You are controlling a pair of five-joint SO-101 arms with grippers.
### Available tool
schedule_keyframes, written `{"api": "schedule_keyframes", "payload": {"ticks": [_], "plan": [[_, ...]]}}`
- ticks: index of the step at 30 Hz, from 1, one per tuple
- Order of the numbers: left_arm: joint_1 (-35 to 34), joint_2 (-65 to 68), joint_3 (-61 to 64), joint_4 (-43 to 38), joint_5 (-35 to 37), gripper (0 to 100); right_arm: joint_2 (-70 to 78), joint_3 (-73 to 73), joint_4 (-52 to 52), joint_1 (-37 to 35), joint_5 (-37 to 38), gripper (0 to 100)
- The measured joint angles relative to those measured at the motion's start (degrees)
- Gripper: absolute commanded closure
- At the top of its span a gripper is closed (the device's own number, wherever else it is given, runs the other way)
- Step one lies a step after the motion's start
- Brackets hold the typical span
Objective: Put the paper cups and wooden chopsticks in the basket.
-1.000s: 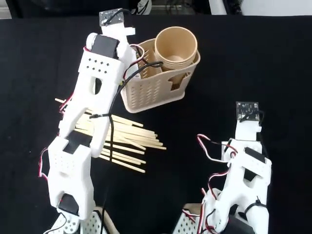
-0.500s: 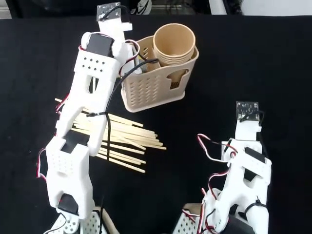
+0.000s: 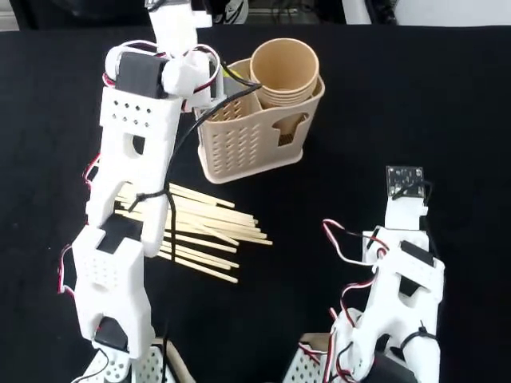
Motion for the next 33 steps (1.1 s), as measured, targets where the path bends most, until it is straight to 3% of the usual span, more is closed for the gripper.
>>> {"api": "schedule_keyframes", "payload": {"ticks": [7, 13, 16, 20, 23, 26, 29, 33], "plan": [[-5.8, -15.74, 5.63, 0.0, -1.14, 71, 0.0, 0.0, 0.0, 0.0, 0.0, 94.5], [-14.42, -34.46, 25.93, -1.49, -7.21, 71, 0.0, 0.0, 0.0, 0.0, 0.0, 94.5], [-17.05, -34.81, 41.32, -9.14, -11.69, 71, 0.0, 0.0, 0.0, 0.0, 0.0, 94.5], [-20.48, -28.75, 58.11, -26.29, -14.51, 71, 0.0, 0.0, 0.0, 0.0, 0.0, 94.5], [-21.98, -21.8, 58.73, -34.2, -14.59, 71, 0.0, 0.0, 0.0, 0.0, 0.0, 94.5], [-22.51, -11.34, 54.24, -35.87, -14.59, 71, 0.0, 0.0, 0.0, 0.0, 0.0, 94.5], [-22.33, 1.14, 45.01, -35.87, -14.59, 71, 0.0, 0.0, 0.0, 0.0, 0.0, 94.5], [-21.45, 16.62, 29.36, -29.36, -14.59, 71, 0.0, 0.0, 0.0, 0.0, 0.0, 94.5]]}}
